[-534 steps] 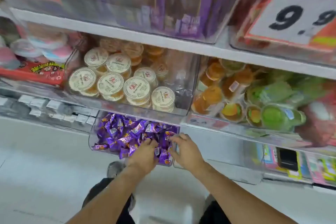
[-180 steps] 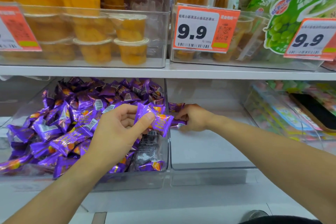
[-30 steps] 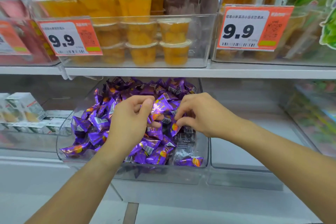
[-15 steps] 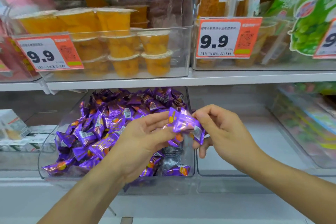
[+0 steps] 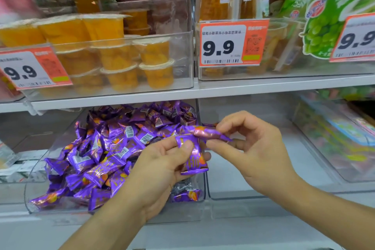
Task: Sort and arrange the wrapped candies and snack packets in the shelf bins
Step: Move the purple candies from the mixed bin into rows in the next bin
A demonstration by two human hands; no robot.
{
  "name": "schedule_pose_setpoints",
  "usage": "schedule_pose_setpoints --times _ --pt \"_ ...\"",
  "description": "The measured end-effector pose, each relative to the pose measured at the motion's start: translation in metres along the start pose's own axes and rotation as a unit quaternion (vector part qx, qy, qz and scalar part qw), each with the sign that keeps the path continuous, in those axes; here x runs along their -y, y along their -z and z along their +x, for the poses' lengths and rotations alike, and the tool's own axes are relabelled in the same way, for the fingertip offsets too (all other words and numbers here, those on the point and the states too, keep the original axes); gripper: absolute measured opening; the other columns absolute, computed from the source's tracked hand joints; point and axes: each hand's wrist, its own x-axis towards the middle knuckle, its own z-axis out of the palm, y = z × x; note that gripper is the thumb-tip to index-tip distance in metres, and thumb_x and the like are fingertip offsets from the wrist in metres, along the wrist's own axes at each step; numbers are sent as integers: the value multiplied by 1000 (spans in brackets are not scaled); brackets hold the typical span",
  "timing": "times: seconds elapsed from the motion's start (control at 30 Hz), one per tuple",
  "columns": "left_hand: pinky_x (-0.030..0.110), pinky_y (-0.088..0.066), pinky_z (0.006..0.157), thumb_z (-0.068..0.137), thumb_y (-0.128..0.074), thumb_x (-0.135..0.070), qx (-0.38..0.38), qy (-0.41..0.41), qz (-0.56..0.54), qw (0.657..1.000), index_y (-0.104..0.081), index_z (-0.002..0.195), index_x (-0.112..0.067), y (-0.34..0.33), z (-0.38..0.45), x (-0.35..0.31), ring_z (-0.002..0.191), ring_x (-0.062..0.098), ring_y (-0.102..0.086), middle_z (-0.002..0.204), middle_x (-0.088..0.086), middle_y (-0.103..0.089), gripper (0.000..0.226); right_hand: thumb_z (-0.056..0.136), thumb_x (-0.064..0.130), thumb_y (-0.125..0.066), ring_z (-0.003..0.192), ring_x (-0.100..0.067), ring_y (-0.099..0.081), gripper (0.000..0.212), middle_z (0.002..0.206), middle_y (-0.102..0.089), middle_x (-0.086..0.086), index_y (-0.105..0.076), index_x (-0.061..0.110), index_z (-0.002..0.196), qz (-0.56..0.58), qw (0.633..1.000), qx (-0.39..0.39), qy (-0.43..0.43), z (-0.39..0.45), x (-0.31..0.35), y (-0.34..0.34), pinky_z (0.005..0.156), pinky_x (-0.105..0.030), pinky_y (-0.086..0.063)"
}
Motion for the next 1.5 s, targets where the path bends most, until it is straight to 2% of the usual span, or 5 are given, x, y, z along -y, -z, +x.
schedule_pose_setpoints --times 0.37,0.7,1.07,1.23,1.5 --pt "44 -59 82 96 -50 -33 -24 -31 -59 998 -64 105 9 -13 0 -1 86 35 -71 101 26 -70 46 78 1 -80 77 -21 -61 24 104 -57 -1 -80 17 95 -177 958 128 184 -2 -7 5 64 -28 -52" --pt "23 -54 63 90 -60 -23 -43 -143 24 989 -71 106 -8 -14 1 6 73 18 -69 90 13 -76 25 70 30 -89 73 -21 -67 34 90 -68 1 -63 22 91 3 988 81 -133 -6 1 -3 68 -46 -60" --pt "20 -55 66 91 -49 -27 -23 -196 52 979 -50 111 -8 -29 -5 17 78 18 -72 86 13 -75 28 58 20 -89 85 -26 -71 53 99 -74 -6 -69 15 107 -5 975 153 -159 8 11 15 86 -43 -59" --pt "24 -54 82 84 -68 -30 -66 -205 209 954 -54 110 -21 -10 8 24 97 11 -67 105 -1 -69 30 64 -5 -88 75 -14 -65 43 91 -73 -6 -68 10 98 -79 984 99 -126 29 -7 40 74 -25 -56" --pt "19 -51 63 77 -81 -17 -54 -103 328 937 -62 96 -21 4 20 35 64 6 -61 79 -4 -65 27 56 9 -86 82 -15 -67 50 89 -66 7 -62 25 96 -364 900 161 -177 61 -83 58 73 -32 -58"
